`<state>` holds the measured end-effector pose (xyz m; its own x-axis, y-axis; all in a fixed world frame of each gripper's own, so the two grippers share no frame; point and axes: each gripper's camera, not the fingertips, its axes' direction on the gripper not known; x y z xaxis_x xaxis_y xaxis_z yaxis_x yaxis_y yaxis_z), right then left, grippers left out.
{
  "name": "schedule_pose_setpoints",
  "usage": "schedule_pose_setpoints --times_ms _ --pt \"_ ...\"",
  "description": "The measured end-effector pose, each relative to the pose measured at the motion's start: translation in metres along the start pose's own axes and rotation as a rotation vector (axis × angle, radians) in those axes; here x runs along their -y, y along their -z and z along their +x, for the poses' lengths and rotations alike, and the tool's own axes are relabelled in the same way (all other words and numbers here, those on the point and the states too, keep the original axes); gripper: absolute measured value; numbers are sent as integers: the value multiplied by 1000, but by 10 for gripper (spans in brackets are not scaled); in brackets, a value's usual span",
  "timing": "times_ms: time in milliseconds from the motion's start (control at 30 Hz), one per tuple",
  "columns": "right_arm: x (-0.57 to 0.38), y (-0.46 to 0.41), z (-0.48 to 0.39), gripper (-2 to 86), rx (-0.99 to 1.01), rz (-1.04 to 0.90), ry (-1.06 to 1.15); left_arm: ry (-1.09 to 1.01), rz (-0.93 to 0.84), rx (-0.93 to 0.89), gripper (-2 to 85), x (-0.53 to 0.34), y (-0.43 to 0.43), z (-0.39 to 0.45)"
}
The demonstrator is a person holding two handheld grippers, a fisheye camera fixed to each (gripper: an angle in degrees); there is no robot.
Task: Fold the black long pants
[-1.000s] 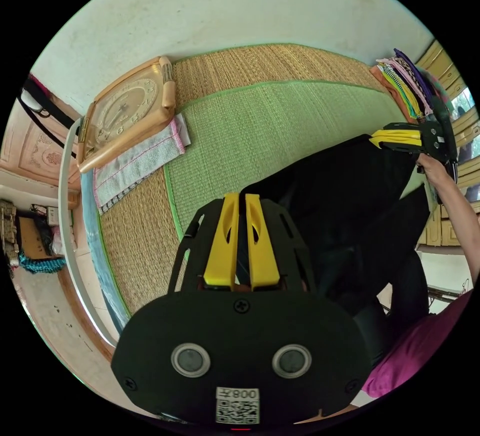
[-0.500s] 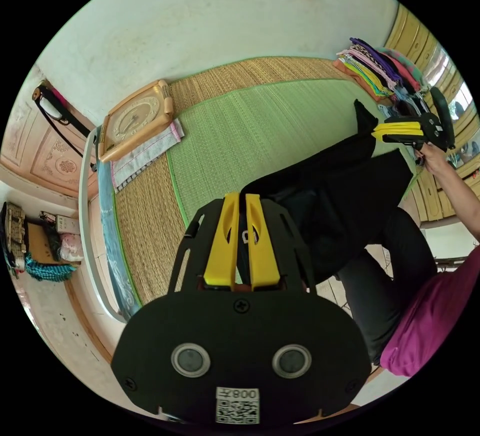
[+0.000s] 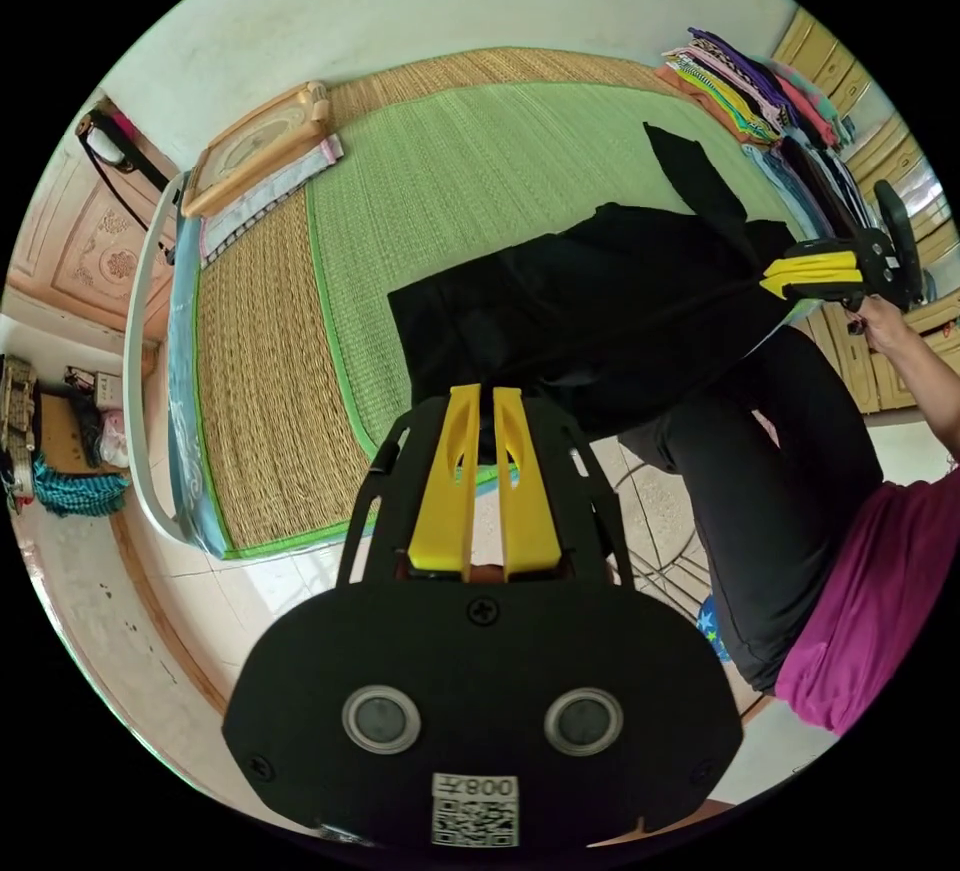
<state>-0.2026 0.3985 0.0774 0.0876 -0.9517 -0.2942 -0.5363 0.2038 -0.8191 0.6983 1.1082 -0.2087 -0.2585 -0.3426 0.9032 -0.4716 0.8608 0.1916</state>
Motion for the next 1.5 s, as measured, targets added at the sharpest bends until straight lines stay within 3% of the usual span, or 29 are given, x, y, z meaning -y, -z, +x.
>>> schedule_pose_setpoints --times_ms 700,1500 --pt "4 -91 -67 9 86 -154 14 66 -87 -86 13 -122 -56 16" --pt "-1 -174 -67 13 209 -134 -54 154 -62 -126 12 -211 -85 57"
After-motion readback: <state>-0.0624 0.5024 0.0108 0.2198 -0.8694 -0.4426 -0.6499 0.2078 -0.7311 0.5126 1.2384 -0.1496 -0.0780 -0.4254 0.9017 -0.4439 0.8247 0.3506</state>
